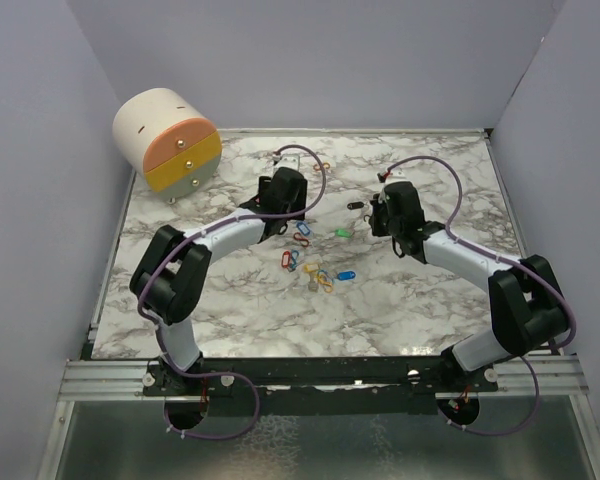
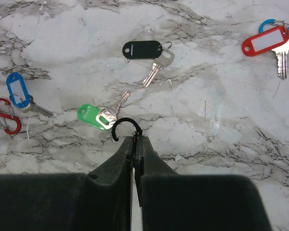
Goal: Put the keys on the keyring
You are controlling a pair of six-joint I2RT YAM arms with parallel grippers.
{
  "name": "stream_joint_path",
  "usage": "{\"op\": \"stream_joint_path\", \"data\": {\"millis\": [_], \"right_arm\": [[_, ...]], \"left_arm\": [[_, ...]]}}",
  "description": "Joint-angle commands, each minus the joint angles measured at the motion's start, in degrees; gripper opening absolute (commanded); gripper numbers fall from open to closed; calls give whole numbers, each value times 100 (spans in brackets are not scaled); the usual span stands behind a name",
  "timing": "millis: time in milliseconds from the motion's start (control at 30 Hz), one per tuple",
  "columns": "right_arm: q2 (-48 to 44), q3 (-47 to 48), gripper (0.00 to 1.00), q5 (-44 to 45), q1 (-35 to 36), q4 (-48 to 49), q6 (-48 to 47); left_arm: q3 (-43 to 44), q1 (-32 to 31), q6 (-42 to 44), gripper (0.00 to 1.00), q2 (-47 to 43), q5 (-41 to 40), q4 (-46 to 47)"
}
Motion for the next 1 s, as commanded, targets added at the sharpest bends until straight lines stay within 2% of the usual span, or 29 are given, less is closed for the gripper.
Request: {"op": "stream_joint_path", "data": {"millis": [0, 333, 567, 800, 967], "right_arm": [[-144, -83, 0, -92, 34, 163, 5], [-59, -61, 0, -125, 32, 197, 2], [-57, -32, 0, 17, 34, 119, 125], [-256, -116, 0, 509, 29, 74, 409], [-405, -177, 0, 680, 8, 75, 511]], "left_arm": [[232, -15, 19, 67, 352, 725, -252], [17, -311, 45, 63, 473, 1100, -66], [268, -702, 306, 62, 672, 1244, 102], [487, -993, 677, 52, 916, 1789, 624], [406, -1086, 956, 52, 931, 2090, 1163]]}}
